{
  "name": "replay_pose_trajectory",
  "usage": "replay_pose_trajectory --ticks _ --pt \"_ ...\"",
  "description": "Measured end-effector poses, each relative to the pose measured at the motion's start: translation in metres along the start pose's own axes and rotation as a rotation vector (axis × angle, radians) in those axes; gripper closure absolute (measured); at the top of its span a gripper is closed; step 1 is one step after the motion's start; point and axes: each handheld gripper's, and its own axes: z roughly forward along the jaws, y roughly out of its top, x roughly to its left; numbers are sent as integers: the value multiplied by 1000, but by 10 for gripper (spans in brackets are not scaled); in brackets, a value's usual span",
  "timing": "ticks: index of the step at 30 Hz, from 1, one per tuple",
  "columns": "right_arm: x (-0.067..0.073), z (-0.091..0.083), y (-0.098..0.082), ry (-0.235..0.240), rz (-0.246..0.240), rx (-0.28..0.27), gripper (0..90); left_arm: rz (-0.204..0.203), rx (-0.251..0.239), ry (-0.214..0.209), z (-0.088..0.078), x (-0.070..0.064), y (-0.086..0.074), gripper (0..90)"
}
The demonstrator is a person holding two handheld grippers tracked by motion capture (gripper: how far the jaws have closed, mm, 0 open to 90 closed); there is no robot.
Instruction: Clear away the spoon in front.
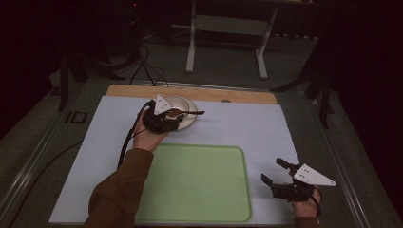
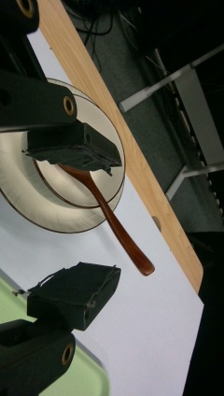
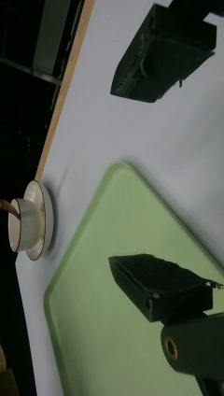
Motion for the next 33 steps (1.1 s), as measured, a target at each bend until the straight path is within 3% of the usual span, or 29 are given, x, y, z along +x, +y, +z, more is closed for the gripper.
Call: replay_pose_trajectory --ticks 11,17,27,33 --pt "-1 -1 0 2 6 -3 150 -23 6 -14 20 0 0 408" --pt "-1 -1 0 4 5 -4 150 12 16 -22 32 -5 2 421" --pt "-2 -1 0 5 10 -5 150 33 48 -22 54 -8 2 391" --pt "-1 1 0 12 6 -3 151 82 83 -7 67 -13 1 369"
